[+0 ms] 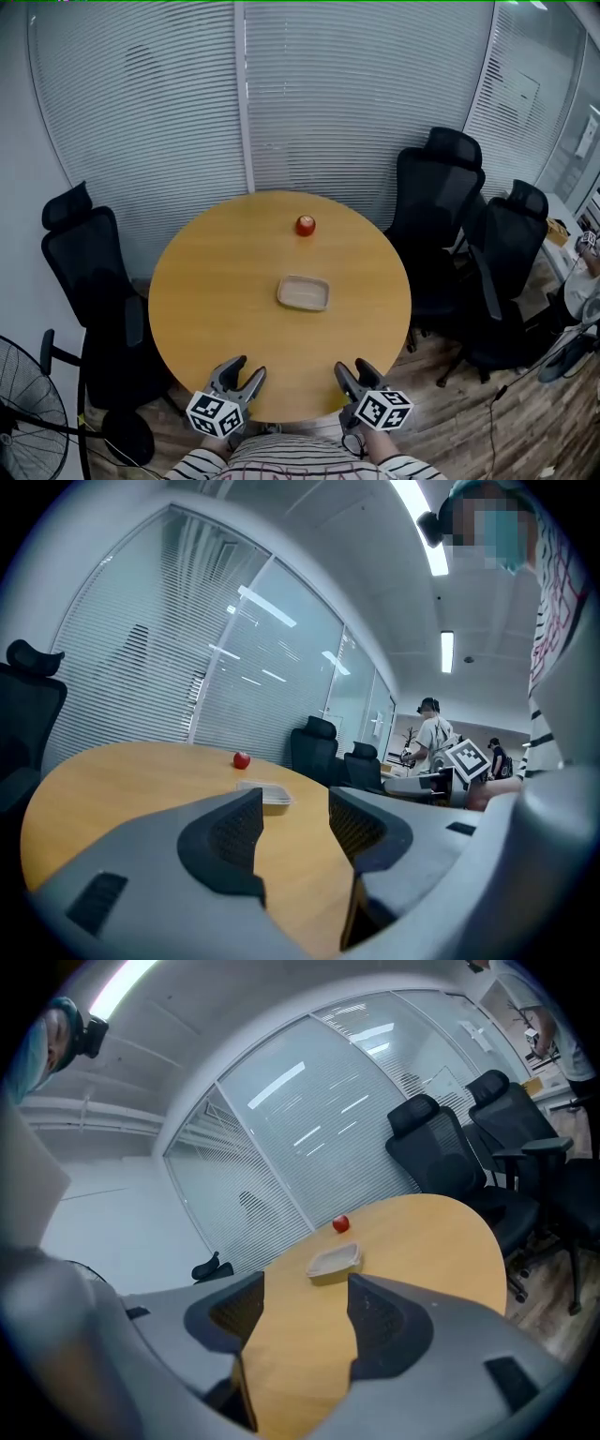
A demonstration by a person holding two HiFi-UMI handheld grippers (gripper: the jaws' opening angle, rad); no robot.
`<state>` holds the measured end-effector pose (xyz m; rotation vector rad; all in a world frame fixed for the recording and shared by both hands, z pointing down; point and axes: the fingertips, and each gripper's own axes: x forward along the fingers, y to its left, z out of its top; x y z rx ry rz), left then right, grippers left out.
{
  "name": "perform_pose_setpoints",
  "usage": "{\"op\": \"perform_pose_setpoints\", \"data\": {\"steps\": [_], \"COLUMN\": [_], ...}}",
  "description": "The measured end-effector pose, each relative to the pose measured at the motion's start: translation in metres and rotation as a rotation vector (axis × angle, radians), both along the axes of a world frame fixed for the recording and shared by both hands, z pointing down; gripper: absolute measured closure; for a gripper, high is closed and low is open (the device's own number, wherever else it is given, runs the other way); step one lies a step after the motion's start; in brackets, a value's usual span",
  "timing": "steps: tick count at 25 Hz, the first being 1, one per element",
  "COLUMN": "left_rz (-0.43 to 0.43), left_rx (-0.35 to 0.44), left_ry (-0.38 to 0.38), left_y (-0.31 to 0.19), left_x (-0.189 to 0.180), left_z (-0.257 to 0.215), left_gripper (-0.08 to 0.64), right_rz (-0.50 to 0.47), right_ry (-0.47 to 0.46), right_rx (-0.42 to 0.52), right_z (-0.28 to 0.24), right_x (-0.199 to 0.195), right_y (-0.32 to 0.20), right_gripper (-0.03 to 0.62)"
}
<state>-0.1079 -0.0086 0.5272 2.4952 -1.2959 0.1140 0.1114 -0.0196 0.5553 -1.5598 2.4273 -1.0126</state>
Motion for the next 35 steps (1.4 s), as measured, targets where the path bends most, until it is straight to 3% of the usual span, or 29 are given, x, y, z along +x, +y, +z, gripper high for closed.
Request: {"op": "perform_pose_setpoints", "data": {"steps": [10, 16, 26, 35], "left_rz": [0.097, 0.176, 0.182, 0.149], "left_rx": [-0.017, -0.024, -0.009, -0.054], "left_ry": [0.003, 0.001, 0.007, -0.031], "left_y": [-0.061, -0.093, -0.153, -0.205], "left_x": [-0.05, -0.056, -0.038, -0.006], "left_z": [0.011, 0.02, 0.028, 0.055], "left_gripper": [0.362, 0.362, 0.362, 0.362], "right_rz": [0.102, 0.151, 0.156, 0.102], "right_ry": [0.01, 0.049, 0.092, 0.105], "right_rx": [-0.013, -0.03, -0.034, -0.069], "right_z": [0.009, 0.015, 0.024, 0.047], "right_x": [-0.047, -0.059, -0.049, -0.026], "right_y": [-0.039, -0.058, -0.114, -0.177], "right_gripper": [0.316, 0.316, 0.316, 0.316]}}
